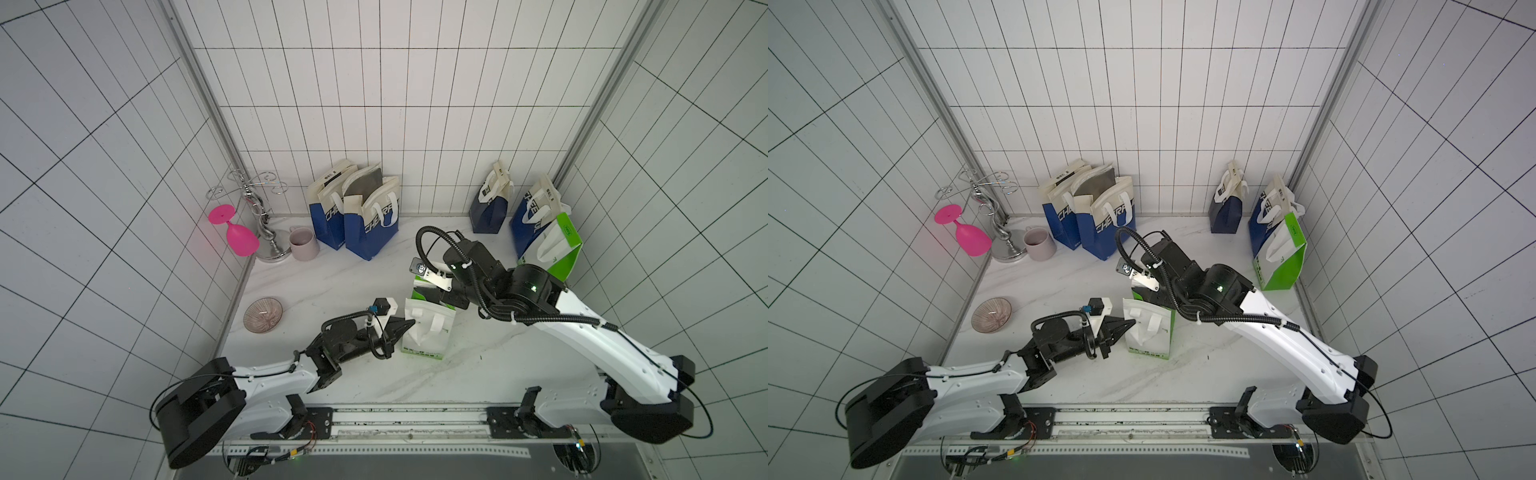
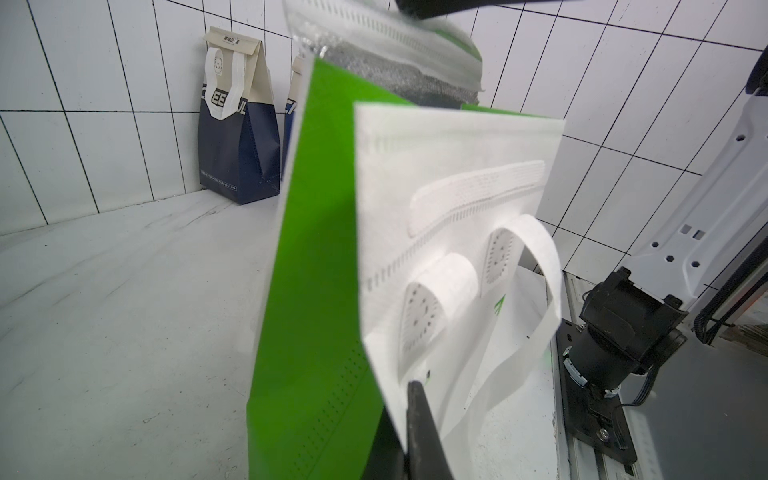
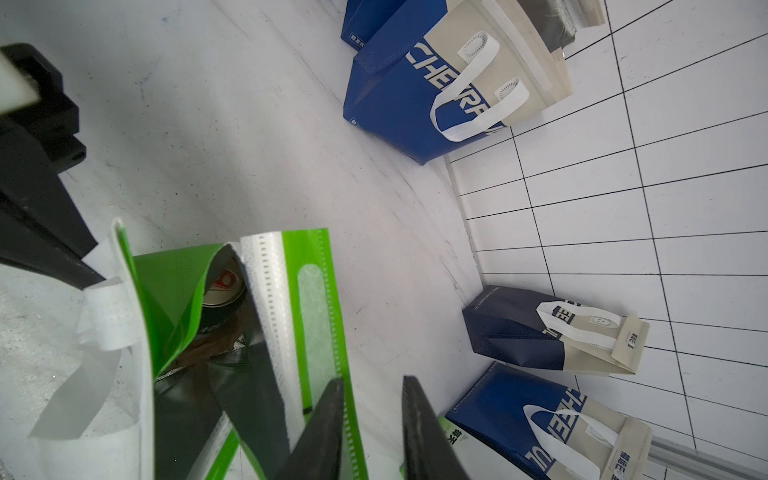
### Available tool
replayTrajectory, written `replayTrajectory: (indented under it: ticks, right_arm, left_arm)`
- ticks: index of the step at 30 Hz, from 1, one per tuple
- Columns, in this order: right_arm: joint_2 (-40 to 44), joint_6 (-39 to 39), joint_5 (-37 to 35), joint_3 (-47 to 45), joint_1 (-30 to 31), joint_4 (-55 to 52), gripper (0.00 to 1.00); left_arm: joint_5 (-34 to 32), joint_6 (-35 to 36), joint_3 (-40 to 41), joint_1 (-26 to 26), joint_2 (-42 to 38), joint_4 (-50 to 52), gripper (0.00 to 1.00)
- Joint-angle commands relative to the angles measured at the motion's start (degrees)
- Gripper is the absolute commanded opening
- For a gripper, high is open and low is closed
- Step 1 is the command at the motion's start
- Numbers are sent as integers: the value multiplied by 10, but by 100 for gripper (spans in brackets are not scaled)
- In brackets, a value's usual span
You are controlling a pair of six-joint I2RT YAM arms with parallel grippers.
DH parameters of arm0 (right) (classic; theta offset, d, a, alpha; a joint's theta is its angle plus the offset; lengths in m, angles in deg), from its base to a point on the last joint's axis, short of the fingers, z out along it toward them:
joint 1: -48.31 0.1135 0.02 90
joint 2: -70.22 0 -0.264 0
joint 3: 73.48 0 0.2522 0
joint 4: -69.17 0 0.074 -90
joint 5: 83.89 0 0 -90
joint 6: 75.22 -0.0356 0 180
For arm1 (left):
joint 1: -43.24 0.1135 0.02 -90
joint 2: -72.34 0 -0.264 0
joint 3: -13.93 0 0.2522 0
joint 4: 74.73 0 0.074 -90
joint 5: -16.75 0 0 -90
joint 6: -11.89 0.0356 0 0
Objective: Open the takeout bag
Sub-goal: Open the takeout bag at the center of the board, then move the takeout bag to the center of the board.
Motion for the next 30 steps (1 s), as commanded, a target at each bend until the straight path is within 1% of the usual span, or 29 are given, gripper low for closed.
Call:
replayTrajectory:
  ticks: [1,2,3,5,7,9,11,16,19,21,22,24,26,27,28,30]
  right_arm:
    - [6,-40,-1,40,-6,9,27]
    - [12,-50,7,46,-6,10,27]
    - [23,-58,13,49,-7,10,27]
    - [54,-74,37,46,-6,11,28]
    - [88,-89,58,33,-6,10,28]
    - [123,-104,77,17,-6,7,28]
    - [159,-123,94,2,-6,-2,28]
    - [245,-154,126,-38,-6,-11,29]
    - [283,-170,143,-58,-6,-15,29]
    - [300,-173,155,-68,-6,-19,29]
    - [308,-174,161,-72,-7,-23,29]
    - [319,-170,165,-80,-6,-27,29]
    - [332,-167,167,-88,-6,-26,29]
    - [338,-165,169,-92,-6,-26,29]
    - [344,-161,169,-95,-6,-25,29]
    - [353,-159,163,-98,-5,-22,30]
  left_arm:
    - [3,11,-7,-3,-17,18,15]
    - [6,11,-7,-3,-20,21,24]
    - [11,11,-7,-3,-23,25,32]
    - [23,12,-9,-3,-32,35,43]
    - [34,8,-13,-3,-38,38,53]
    - [49,1,-25,-3,-43,51,60]
    - [65,0,-51,-3,-43,83,62]
    - [69,16,-122,-3,-50,202,61]
    - [60,14,-135,-3,-54,218,59]
    - [59,12,-142,-2,-57,223,56]
    - [59,13,-148,-2,-57,231,52]
    - [59,17,-159,-2,-51,242,38]
    - [54,22,-173,-2,-37,257,20]
    - [54,23,-181,-1,-29,262,13]
    - [51,23,-191,-1,-19,270,1]
    - [40,20,-212,-2,-7,284,0]
